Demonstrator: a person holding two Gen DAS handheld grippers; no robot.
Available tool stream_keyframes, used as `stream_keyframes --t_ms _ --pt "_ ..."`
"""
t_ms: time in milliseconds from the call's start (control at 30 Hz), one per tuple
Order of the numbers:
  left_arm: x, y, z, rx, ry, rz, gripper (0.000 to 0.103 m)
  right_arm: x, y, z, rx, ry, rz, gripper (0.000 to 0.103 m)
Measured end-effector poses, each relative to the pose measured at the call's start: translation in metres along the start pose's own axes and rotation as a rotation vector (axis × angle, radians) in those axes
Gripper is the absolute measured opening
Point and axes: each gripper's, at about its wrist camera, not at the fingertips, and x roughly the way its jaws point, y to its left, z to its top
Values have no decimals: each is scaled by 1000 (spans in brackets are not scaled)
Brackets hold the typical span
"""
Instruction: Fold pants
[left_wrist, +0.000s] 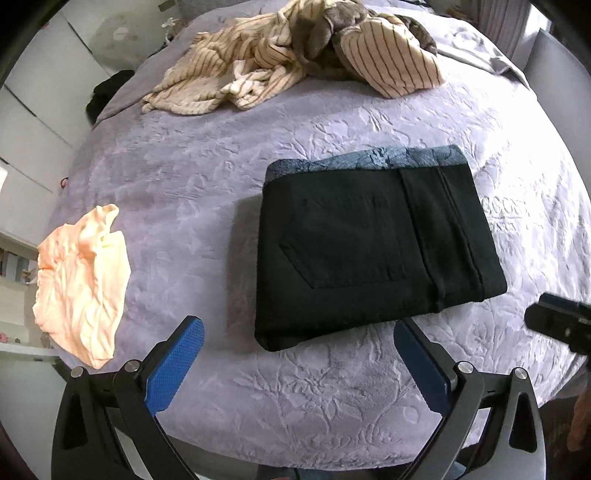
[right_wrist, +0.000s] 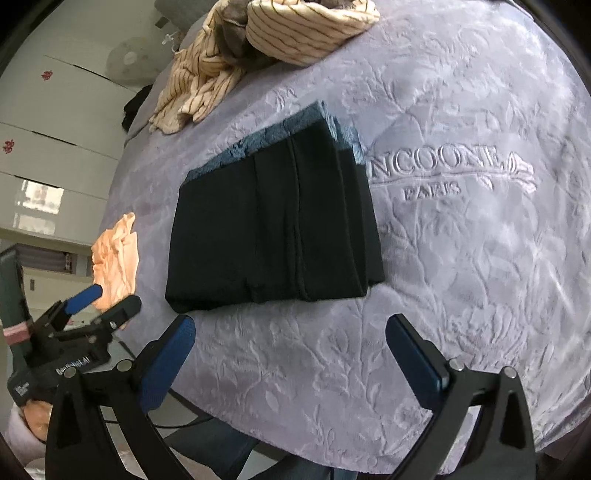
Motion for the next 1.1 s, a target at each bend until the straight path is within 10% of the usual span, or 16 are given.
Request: stream_keyframes --t_ms 1100 --pt "72 -9 24 -13 132 -89 103 19 -51 15 150 67 -50 103"
